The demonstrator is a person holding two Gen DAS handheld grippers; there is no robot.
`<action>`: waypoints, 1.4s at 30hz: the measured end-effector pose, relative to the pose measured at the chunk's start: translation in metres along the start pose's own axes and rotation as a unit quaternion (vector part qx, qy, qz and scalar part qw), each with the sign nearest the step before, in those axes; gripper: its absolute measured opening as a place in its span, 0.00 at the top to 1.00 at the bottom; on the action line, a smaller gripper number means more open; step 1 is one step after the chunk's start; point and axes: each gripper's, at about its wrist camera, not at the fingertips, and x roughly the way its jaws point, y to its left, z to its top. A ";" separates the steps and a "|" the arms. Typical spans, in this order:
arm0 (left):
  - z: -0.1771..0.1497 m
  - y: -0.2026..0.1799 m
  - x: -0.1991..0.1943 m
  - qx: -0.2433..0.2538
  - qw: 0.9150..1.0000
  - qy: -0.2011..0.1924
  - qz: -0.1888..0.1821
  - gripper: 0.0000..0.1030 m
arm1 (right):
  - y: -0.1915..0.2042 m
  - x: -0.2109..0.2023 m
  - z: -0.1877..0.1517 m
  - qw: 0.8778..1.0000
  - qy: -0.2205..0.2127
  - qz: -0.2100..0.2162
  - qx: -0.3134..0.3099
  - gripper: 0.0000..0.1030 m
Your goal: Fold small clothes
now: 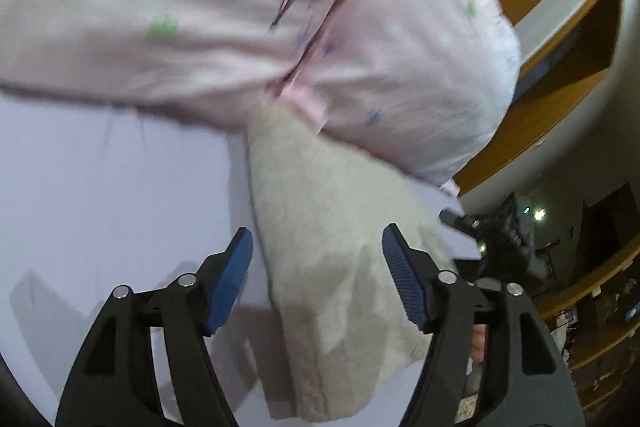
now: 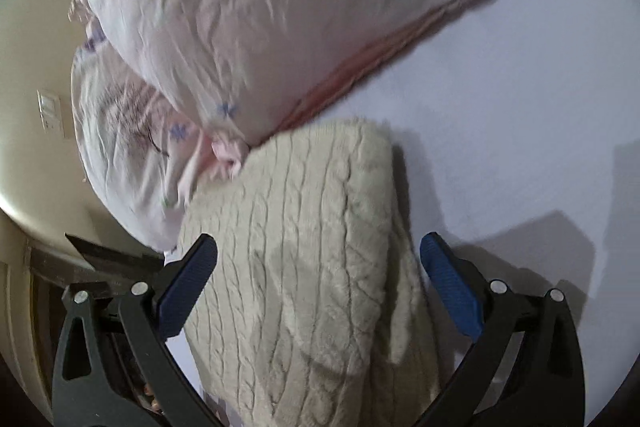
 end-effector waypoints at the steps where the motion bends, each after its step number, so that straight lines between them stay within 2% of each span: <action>1: -0.003 0.002 0.003 -0.004 1.000 0.007 -0.002 0.33 | 0.002 0.001 -0.002 1.000 -0.002 0.004 -0.007 0.02; 3: -0.006 0.001 0.024 -0.001 1.000 0.020 -0.006 0.29 | 0.003 0.005 -0.004 1.000 -0.001 0.013 -0.013 0.02; 5: -0.008 -0.008 0.043 0.007 1.000 0.026 0.002 0.27 | 0.007 0.009 -0.007 1.000 0.000 0.012 -0.027 0.07; 6: -0.012 -0.012 0.046 0.011 1.000 0.025 0.005 0.26 | 0.008 0.011 -0.008 0.999 -0.001 0.009 -0.034 0.15; 7: -0.016 -0.014 0.050 0.015 1.000 0.024 0.008 0.26 | 0.010 0.014 -0.008 0.999 0.000 0.007 -0.038 0.28; 8: -0.016 -0.017 0.057 0.016 1.000 0.023 0.012 0.26 | 0.009 0.015 -0.008 0.999 0.003 0.006 -0.038 0.38; 9: -0.018 -0.015 0.065 0.013 1.000 0.027 0.005 0.28 | 0.008 0.019 -0.008 0.999 0.008 0.011 -0.031 0.52; 10: -0.024 -0.009 0.058 0.016 1.000 0.018 0.001 0.33 | 0.003 0.021 -0.009 0.999 0.013 0.034 -0.015 0.59; 12: -0.022 -0.004 0.051 0.013 1.000 0.025 -0.010 0.53 | -0.001 0.022 -0.010 0.998 0.012 0.065 -0.001 0.64; 15: -0.019 0.007 0.018 0.015 0.999 0.026 -0.033 0.59 | 0.027 0.025 -0.020 0.993 0.012 0.113 -0.035 0.66; 16: -0.020 0.010 0.005 0.027 0.999 0.014 -0.024 0.59 | 0.038 0.029 -0.024 0.991 0.017 0.122 -0.051 0.66; 17: -0.019 0.016 -0.012 0.045 0.999 -0.004 0.001 0.59 | 0.047 0.034 -0.026 0.990 0.023 0.126 -0.066 0.66; 19: -0.015 0.031 -0.027 0.054 0.997 -0.019 0.047 0.55 | 0.070 0.059 -0.033 0.990 0.035 0.102 -0.091 0.63; 20: -0.014 0.039 -0.030 0.053 0.996 -0.021 0.073 0.52 | 0.077 0.070 -0.035 0.992 0.032 0.061 -0.104 0.60; 21: -0.014 0.046 -0.032 0.047 0.995 -0.025 0.089 0.50 | 0.083 0.074 -0.036 0.993 0.021 0.014 -0.118 0.48; 22: -0.016 0.049 -0.035 0.043 0.994 -0.030 0.091 0.47 | 0.090 0.073 -0.040 0.988 -0.011 -0.056 -0.144 0.39; 23: -0.020 0.049 -0.044 0.042 0.994 -0.044 0.093 0.42 | 0.097 0.062 -0.044 0.979 -0.051 -0.105 -0.166 0.37; 24: -0.027 0.046 -0.055 0.052 0.991 -0.064 0.109 0.40 | 0.106 0.042 -0.051 0.962 -0.108 -0.167 -0.188 0.32; 25: -0.035 0.039 -0.066 0.074 0.985 -0.080 0.135 0.37 | 0.112 0.028 -0.057 0.947 -0.143 -0.210 -0.198 0.26; 26: -0.042 0.037 -0.076 0.088 0.979 -0.088 0.160 0.29 | 0.117 0.012 -0.065 0.929 -0.177 -0.251 -0.205 0.19; 27: -0.050 0.035 -0.082 0.096 0.975 -0.094 0.179 0.20 | 0.118 0.000 -0.072 0.922 -0.191 -0.263 -0.210 0.02; 28: -0.057 0.033 -0.088 0.103 0.971 -0.098 0.194 0.17 | 0.119 -0.016 -0.084 0.919 -0.201 -0.260 -0.217 0.02; 30: -0.077 0.028 -0.096 0.112 0.963 -0.096 0.225 0.06 | 0.116 -0.035 -0.107 0.924 -0.196 -0.234 -0.231 0.02; 32: -0.095 0.029 -0.101 0.113 0.957 -0.082 0.255 0.01 | 0.108 -0.043 -0.133 0.928 -0.155 -0.239 -0.241 0.02; 34: -0.113 0.024 -0.099 0.116 0.952 -0.070 0.274 0.01 | 0.099 -0.042 -0.160 0.929 -0.109 -0.254 -0.246 0.02; 37: -0.133 0.022 -0.093 0.119 0.953 -0.050 0.275 0.01 | 0.099 -0.023 -0.194 0.934 -0.069 -0.239 -0.258 0.02; 42: -0.138 0.022 -0.076 0.125 0.949 -0.024 0.287 0.01 | 0.117 0.011 -0.222 0.922 -0.042 -0.263 -0.282 0.02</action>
